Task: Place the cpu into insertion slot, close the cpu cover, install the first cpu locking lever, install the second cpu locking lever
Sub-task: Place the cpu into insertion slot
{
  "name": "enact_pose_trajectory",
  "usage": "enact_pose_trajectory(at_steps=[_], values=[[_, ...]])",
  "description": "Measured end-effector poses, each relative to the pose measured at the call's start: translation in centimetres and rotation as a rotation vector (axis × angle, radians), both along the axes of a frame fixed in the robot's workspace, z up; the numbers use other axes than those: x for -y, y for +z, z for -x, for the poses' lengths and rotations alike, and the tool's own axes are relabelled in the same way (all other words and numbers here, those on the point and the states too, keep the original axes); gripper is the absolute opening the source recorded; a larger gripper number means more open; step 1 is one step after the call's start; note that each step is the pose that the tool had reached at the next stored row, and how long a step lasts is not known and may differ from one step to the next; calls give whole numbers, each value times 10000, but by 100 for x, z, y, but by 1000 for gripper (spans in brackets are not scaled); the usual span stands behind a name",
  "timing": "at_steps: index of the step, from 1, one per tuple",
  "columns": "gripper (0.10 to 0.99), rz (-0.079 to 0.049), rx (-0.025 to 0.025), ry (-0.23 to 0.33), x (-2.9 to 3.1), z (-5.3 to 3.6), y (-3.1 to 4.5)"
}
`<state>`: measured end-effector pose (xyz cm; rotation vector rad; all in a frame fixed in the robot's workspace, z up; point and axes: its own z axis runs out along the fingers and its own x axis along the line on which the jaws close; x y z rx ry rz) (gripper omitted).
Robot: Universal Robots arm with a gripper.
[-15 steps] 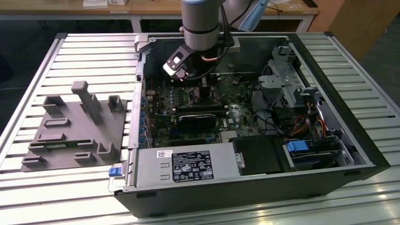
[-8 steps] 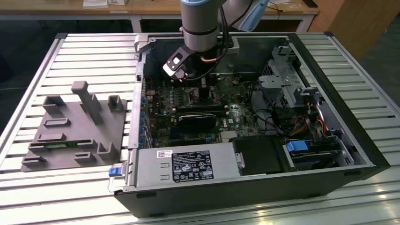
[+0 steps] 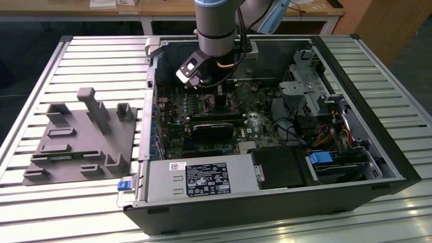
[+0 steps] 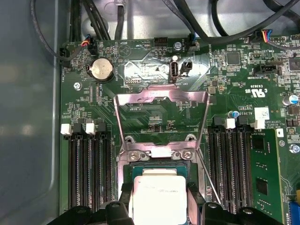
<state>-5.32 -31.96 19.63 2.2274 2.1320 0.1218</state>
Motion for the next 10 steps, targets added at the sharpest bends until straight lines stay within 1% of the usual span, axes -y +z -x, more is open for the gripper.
enact_pose_trajectory(at_steps=[4,10], values=[[537,-1,1,254,0,0,-4],[537,-1,0,257,3,0,-15]])
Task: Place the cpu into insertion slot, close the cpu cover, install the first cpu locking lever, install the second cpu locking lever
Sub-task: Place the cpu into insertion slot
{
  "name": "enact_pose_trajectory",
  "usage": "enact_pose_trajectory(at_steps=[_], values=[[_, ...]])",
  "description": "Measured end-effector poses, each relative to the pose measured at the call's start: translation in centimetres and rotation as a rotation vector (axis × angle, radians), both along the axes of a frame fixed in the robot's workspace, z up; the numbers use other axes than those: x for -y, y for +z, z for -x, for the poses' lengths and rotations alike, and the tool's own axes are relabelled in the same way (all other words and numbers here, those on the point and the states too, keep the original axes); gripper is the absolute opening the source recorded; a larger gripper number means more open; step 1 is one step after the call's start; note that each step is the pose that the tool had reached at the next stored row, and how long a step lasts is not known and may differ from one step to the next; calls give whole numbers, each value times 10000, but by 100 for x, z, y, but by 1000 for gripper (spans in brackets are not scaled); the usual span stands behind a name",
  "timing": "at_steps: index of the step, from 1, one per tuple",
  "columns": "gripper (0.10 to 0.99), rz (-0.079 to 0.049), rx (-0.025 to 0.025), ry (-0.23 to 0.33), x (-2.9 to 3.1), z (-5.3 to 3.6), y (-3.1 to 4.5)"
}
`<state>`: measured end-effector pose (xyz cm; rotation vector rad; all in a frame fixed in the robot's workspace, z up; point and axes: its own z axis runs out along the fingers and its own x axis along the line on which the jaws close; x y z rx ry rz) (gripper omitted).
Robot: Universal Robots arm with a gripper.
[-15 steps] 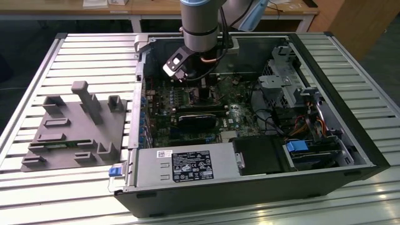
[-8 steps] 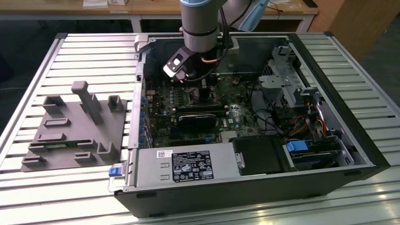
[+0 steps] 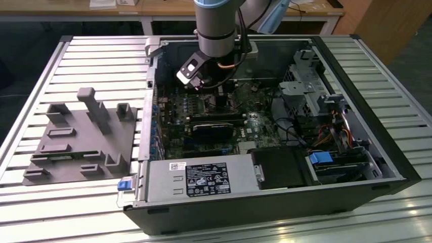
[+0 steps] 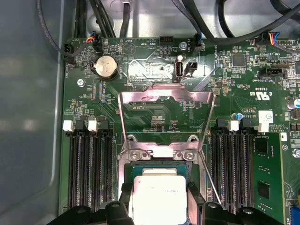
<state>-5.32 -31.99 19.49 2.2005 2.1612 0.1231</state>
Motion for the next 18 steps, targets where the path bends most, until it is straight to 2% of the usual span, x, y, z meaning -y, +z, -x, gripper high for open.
enact_pose_trajectory(at_steps=[18], values=[[537,-4,3,0,1,0,-11]])
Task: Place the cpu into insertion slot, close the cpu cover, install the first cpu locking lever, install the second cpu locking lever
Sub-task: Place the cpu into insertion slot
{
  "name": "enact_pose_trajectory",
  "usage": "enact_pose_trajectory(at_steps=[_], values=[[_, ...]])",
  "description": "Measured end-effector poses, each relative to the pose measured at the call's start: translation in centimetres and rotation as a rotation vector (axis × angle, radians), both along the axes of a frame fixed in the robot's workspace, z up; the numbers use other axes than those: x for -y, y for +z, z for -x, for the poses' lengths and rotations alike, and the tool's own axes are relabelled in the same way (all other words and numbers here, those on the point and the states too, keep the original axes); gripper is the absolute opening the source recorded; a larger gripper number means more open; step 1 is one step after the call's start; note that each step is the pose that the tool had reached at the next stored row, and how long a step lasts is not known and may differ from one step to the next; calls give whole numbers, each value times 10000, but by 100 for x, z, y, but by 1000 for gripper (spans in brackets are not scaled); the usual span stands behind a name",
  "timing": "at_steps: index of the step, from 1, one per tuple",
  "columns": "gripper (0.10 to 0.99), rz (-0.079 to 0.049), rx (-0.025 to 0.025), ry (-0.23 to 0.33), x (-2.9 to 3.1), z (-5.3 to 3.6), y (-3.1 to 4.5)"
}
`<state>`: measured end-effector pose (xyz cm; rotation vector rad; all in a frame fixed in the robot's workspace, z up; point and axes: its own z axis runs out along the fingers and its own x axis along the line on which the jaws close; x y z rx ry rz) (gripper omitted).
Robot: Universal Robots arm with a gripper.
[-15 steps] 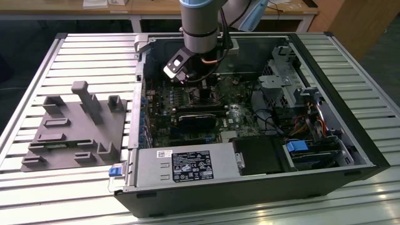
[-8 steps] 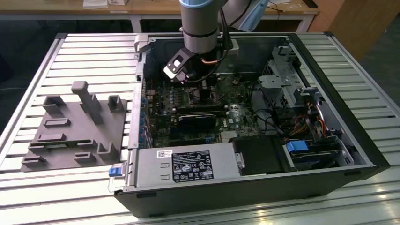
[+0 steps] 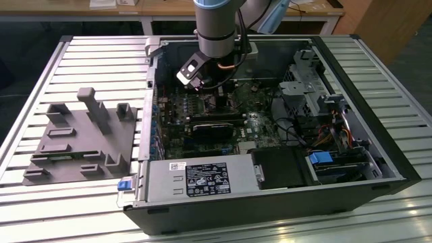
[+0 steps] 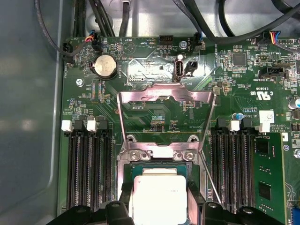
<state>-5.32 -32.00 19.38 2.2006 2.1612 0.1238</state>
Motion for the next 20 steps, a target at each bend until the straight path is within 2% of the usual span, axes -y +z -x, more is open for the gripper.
enact_pose_trajectory(at_steps=[10,20], values=[[537,2,-2,-1,31,1,7],[537,3,-4,156,31,-3,5]])
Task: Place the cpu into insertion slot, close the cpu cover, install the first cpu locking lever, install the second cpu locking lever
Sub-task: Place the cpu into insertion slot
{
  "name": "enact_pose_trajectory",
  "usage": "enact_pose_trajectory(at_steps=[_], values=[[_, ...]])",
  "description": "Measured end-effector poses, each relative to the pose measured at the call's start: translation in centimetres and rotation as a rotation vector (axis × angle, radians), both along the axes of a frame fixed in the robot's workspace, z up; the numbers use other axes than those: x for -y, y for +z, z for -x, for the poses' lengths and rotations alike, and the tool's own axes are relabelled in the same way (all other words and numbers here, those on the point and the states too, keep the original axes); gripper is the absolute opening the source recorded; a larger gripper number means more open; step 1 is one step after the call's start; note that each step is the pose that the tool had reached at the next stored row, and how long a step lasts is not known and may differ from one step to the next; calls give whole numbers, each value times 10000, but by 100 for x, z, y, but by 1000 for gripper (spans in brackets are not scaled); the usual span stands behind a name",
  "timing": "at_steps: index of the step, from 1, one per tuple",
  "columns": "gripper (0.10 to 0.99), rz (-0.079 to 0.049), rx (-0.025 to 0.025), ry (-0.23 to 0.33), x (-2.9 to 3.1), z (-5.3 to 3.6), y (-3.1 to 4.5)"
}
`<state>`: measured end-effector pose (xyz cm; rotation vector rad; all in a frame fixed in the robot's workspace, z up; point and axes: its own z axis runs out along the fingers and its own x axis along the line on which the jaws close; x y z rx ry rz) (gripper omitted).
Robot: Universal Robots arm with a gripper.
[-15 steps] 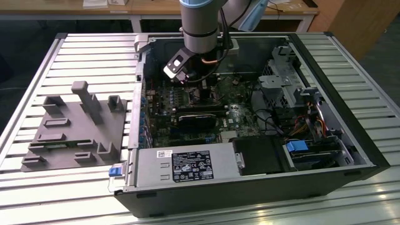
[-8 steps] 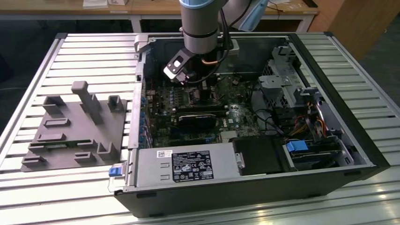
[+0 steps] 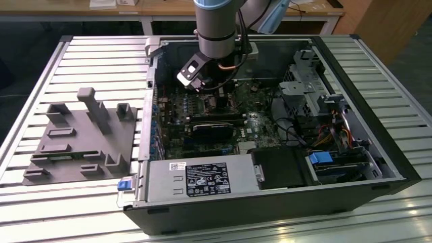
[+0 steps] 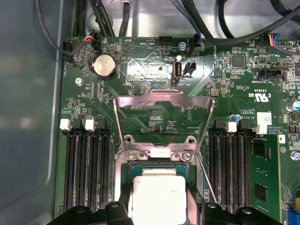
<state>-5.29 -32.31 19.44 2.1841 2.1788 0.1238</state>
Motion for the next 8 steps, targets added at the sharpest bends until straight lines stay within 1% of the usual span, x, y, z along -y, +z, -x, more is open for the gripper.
enact_pose_trajectory(at_steps=[8], values=[[549,1,1,1,0,-1,-1]])
